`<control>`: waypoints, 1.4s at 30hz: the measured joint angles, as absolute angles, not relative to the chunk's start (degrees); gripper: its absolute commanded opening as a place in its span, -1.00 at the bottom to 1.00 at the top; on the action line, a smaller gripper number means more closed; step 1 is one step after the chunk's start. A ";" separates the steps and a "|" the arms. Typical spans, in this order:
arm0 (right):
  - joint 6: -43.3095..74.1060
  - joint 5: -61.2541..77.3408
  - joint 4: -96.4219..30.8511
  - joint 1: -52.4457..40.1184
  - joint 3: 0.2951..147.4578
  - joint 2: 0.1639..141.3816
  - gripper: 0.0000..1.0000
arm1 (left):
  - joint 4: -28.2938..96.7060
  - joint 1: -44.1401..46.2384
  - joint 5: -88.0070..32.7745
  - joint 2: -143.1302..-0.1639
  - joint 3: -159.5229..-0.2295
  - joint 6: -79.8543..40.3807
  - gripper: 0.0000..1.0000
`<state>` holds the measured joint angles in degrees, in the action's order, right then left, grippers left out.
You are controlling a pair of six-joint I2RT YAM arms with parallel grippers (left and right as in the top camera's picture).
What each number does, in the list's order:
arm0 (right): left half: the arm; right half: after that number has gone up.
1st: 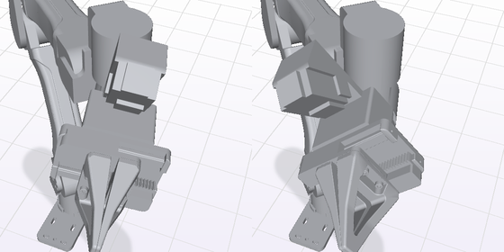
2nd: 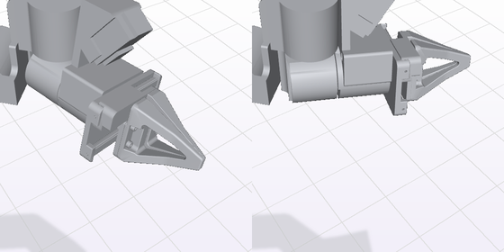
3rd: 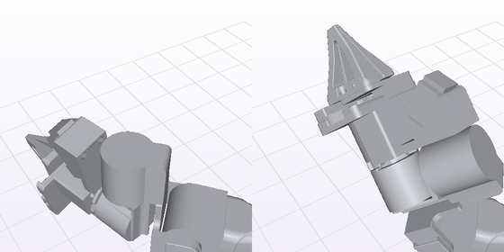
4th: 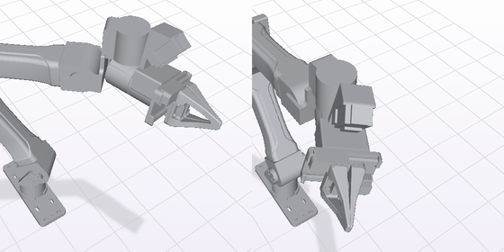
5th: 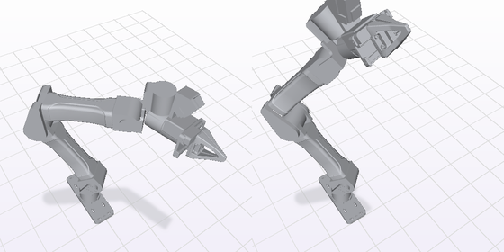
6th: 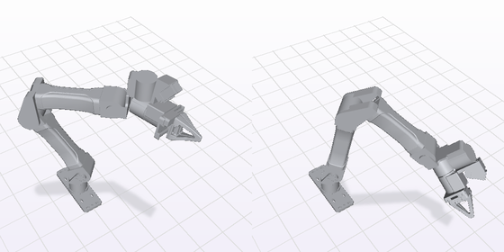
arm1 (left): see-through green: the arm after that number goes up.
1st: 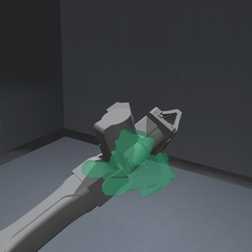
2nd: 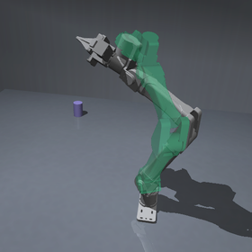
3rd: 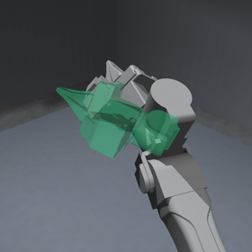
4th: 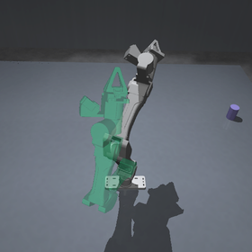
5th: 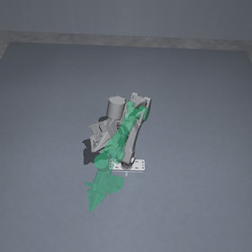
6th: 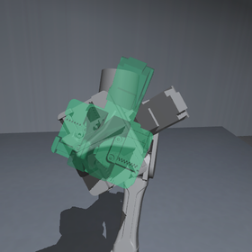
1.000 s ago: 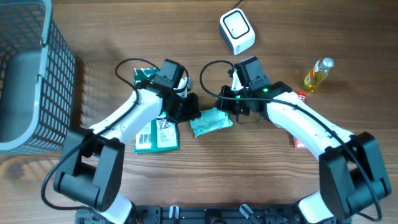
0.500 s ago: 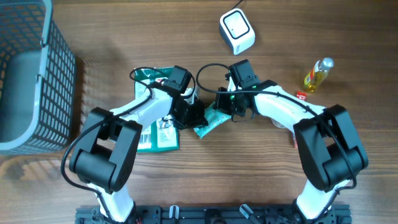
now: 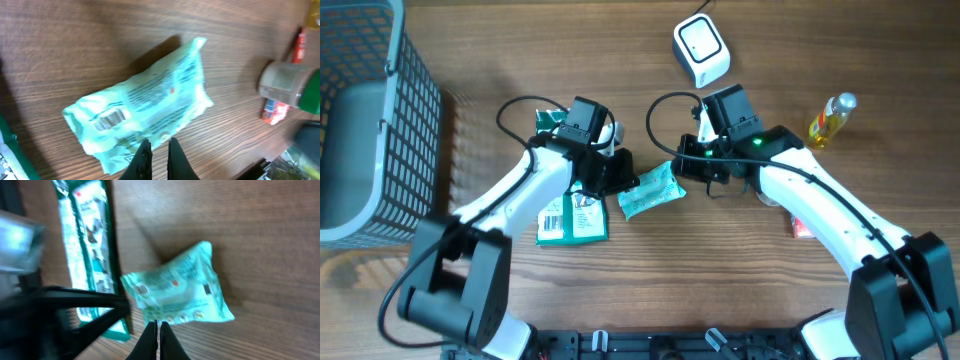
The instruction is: Scan the item barcode
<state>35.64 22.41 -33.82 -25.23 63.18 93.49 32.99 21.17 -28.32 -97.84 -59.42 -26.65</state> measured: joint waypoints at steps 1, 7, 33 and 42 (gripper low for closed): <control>35.64 22.41 -33.93 -25.23 62.87 93.76 -0.91 | 32.80 21.23 -27.97 -97.47 -59.42 -26.65 -0.92; 35.97 22.41 -31.88 -25.58 58.89 95.79 -0.91 | 32.77 21.26 -22.68 -98.56 -59.42 -26.65 -0.92; 41.39 23.92 -25.63 -27.55 57.17 105.23 -0.62 | 38.20 15.14 -13.08 -103.00 -64.82 -26.68 -0.92; 41.43 26.65 -25.69 -27.44 57.84 105.25 -0.30 | 46.46 16.36 -12.82 -95.46 -65.84 -26.68 -0.92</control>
<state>41.43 26.65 -25.69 -27.44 57.84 105.25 46.46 16.36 -12.82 -95.46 -65.84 -26.68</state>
